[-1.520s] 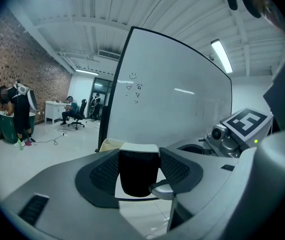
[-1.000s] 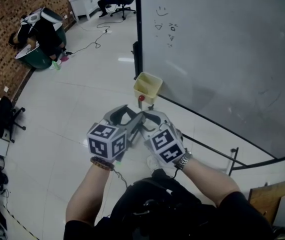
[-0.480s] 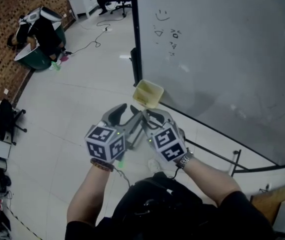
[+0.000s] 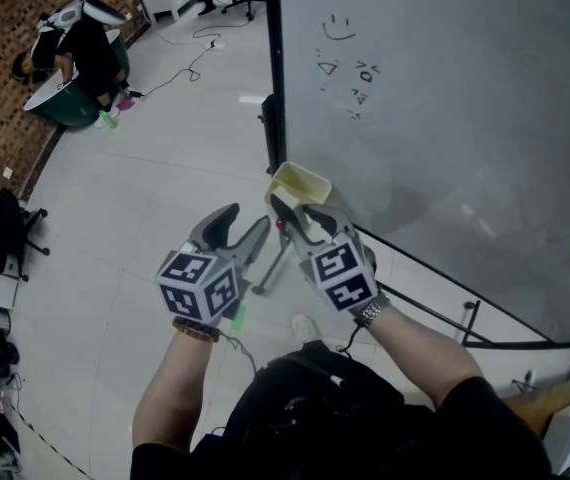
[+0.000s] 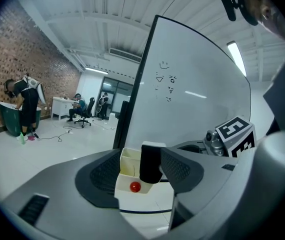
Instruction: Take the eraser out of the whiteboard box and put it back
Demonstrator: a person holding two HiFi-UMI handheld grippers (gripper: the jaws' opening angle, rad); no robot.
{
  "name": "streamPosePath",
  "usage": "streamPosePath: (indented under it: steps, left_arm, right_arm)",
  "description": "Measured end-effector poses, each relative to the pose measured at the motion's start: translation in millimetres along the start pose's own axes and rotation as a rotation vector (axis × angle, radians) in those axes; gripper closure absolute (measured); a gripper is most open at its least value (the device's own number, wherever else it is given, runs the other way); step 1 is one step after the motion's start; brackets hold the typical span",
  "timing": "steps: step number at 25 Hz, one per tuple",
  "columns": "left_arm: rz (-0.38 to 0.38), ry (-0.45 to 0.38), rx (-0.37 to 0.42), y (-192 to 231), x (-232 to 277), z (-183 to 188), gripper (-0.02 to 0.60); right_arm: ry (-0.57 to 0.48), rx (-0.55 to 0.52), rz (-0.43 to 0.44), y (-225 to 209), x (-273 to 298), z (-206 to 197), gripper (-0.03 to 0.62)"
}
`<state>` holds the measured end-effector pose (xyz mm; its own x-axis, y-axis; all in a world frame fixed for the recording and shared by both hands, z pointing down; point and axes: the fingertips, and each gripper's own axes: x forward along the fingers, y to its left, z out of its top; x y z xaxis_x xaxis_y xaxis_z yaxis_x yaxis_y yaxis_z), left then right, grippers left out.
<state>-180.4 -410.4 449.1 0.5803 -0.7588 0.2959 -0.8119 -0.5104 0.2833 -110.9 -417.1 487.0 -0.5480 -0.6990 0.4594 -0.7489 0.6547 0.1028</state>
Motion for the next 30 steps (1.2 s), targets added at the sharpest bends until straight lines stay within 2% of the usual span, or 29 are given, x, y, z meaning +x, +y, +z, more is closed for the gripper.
streamPosePath:
  steps: [7, 21, 30]
  left_arm:
    - [0.038, 0.006, -0.032, 19.3, 7.1, -5.3, 0.333]
    - [0.08, 0.025, -0.052, 35.6, 14.6, -13.9, 0.333]
    - [0.082, 0.034, -0.057, 38.7, 17.5, -16.8, 0.333]
  right_arm:
    - [-0.016, -0.025, 0.009, -8.6, 15.5, 11.3, 0.433]
    - [0.019, -0.034, 0.03, -13.9, 37.7, 4.3, 0.43]
    - [0.019, -0.03, 0.027, -13.1, 42.9, 3.4, 0.376]
